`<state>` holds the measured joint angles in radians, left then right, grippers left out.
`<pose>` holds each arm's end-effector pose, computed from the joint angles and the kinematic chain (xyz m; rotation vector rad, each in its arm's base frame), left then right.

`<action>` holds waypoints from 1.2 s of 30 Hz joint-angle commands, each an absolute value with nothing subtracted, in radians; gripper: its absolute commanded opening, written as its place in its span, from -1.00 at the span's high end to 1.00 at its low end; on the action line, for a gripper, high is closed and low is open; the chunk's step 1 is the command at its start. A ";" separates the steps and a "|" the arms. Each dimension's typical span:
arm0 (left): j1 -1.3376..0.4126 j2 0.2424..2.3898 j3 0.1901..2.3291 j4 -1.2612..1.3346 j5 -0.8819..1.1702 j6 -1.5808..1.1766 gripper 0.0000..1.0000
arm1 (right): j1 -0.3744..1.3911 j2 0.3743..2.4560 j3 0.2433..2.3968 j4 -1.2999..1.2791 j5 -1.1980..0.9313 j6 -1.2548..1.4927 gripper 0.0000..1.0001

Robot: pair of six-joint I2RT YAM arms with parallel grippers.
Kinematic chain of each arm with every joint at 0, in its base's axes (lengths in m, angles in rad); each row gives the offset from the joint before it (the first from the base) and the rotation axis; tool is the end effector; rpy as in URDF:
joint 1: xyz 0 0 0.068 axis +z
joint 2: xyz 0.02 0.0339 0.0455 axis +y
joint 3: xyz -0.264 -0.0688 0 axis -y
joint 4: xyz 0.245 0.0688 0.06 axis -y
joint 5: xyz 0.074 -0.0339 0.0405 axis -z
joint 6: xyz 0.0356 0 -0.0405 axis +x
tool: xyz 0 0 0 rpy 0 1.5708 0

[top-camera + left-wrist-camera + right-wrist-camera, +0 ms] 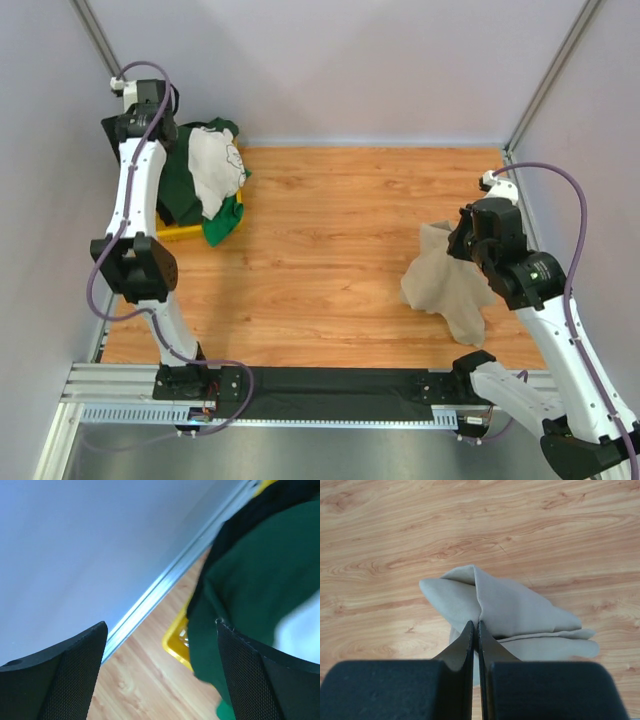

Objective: Fold and stack the t-shirts

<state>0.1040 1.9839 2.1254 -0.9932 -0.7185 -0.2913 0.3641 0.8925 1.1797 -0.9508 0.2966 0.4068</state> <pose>0.4217 0.0676 0.3734 -0.7567 2.1537 0.7657 0.1508 0.0463 0.3795 0.2068 2.1927 0.0985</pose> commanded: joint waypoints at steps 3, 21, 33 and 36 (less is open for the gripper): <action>-0.067 1.810 2.008 -0.868 -0.591 -0.258 -0.89 | 0.362 0.890 1.192 -0.888 0.293 0.408 1.00; -0.105 2.301 2.137 -0.922 -0.075 -0.291 -0.87 | 0.364 0.980 1.281 -0.838 -0.029 0.439 1.00; 0.003 1.952 1.769 -0.868 0.042 -0.380 -0.82 | 0.459 1.414 1.592 -0.904 0.083 0.479 -0.80; -0.069 1.797 1.623 -0.842 -0.039 -0.370 -0.83 | 0.378 1.390 1.449 -0.953 0.204 0.482 -0.99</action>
<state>0.0124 1.9484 1.7054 -0.8612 0.0208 -0.3614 0.4450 1.4216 1.5230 -0.8276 0.0212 0.4751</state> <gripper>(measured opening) 0.914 0.977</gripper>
